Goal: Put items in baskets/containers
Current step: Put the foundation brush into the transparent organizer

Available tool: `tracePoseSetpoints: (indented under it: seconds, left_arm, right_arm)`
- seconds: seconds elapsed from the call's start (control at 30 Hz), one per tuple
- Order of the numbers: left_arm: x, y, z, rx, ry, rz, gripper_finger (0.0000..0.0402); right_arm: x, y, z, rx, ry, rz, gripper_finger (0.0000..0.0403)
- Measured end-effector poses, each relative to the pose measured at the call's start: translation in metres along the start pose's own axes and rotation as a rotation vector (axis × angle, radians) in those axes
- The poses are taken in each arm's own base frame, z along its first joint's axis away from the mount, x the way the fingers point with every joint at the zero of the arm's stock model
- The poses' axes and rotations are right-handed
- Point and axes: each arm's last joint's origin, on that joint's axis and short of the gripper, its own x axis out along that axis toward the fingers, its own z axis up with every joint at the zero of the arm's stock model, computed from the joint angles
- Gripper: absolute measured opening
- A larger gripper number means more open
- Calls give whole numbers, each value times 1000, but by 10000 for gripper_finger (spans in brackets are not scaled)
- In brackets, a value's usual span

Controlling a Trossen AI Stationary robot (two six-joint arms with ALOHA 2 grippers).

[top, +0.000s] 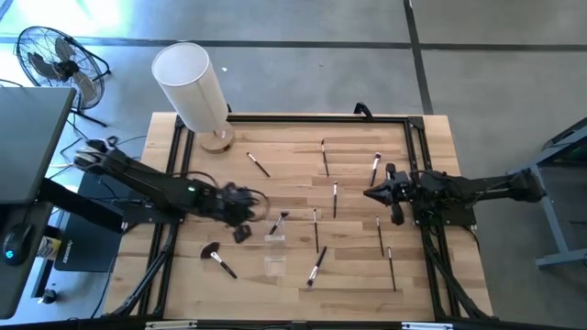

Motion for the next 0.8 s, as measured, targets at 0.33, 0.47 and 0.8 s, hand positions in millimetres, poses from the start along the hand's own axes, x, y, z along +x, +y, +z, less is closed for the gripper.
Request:
tracePoseSetpoints:
  seconds: [0.33, 0.47, 0.8]
  left_arm:
    - [-43, 58, -38, 67, -213, -66, 0]
    - [-49, 77, -48, 106, -249, -78, 0]
    - [-52, 91, -46, 142, -250, -154, 0]
  right_arm:
    - [50, 18, 51, 103, 275, -370, 0]
    - [74, 25, 69, 219, 515, -575, 0]
    - [95, 31, 52, 672, 983, -1144, 11]
